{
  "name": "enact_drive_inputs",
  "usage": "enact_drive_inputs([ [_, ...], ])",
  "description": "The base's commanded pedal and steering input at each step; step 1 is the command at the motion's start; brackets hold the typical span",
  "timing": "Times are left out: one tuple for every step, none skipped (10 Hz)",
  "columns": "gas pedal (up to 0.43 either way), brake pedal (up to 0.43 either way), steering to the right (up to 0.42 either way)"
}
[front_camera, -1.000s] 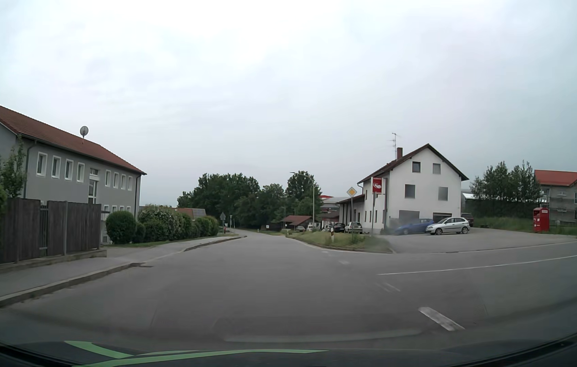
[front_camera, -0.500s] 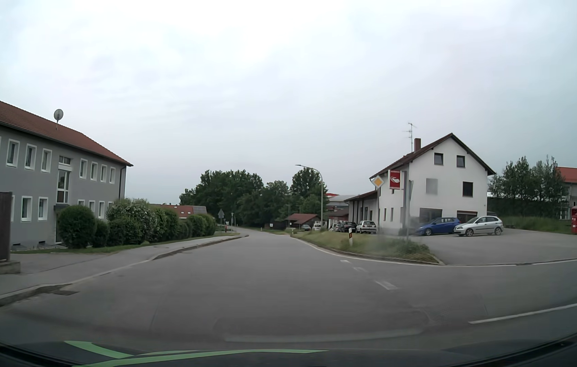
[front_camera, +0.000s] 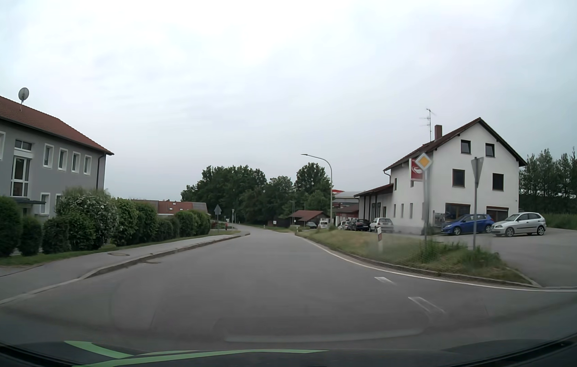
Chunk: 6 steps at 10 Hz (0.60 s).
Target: Follow the waypoints while adhering to traffic rules and regulations
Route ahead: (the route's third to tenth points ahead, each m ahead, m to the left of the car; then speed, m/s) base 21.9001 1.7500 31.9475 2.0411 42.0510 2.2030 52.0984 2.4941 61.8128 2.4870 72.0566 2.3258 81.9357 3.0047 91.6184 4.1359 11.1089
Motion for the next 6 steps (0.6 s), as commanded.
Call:
enact_drive_inputs([
  [0.079, 0.0, -0.005],
  [0.079, 0.0, -0.003],
  [0.079, 0.0, -0.001],
  [0.059, 0.0, 0.0],
  [0.059, 0.0, 0.0],
  [0.047, 0.0, 0.0],
])
